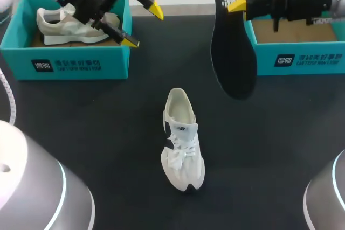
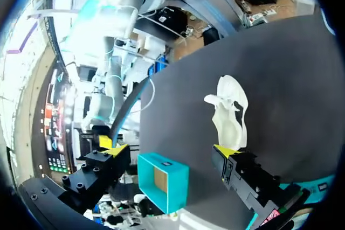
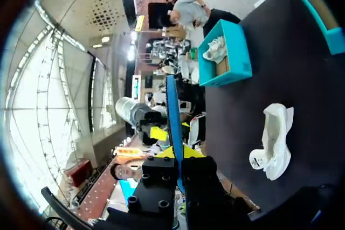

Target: Take the shoe out of the shoebox, open the shoe tongue, remove and reinsert the insole, then place the shoe into the shoebox

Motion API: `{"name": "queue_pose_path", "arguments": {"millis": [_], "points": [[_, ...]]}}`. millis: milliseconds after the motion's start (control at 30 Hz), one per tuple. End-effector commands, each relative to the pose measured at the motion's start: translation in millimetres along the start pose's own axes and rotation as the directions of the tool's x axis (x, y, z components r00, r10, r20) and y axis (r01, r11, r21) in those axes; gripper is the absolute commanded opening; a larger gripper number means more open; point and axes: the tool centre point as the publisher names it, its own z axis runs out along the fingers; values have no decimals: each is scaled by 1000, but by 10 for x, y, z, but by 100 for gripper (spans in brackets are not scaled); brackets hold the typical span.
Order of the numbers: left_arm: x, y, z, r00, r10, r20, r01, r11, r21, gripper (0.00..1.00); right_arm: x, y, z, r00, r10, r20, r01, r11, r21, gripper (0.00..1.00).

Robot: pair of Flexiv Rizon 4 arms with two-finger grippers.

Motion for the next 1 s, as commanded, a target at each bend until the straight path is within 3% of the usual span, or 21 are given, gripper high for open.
{"name": "queue_pose_path", "arguments": {"millis": [33, 133, 667, 767, 1000], "points": [[59, -110, -71, 948, 102, 301, -89, 994, -57, 100, -70, 176, 47, 995, 96, -8, -96, 995, 3, 0], [-75, -106, -147, 912, 89, 401, -37, 990, -134, 100, -122, 217, 33, 985, 174, -1, -174, 984, -43, 0], [-75, -106, -147, 912, 89, 401, -37, 990, -134, 100, -122, 217, 33, 985, 174, -1, -174, 984, -43, 0], [-52, -112, -110, 909, 49, 413, -2, 994, -113, 100, -203, 240, 95, 978, 206, -42, -209, 974, -90, 0], [20, -134, -58, 906, 46, 420, -6, 995, -95, 100, -271, 271, 229, 971, 235, -47, -238, 967, -93, 0]]}}
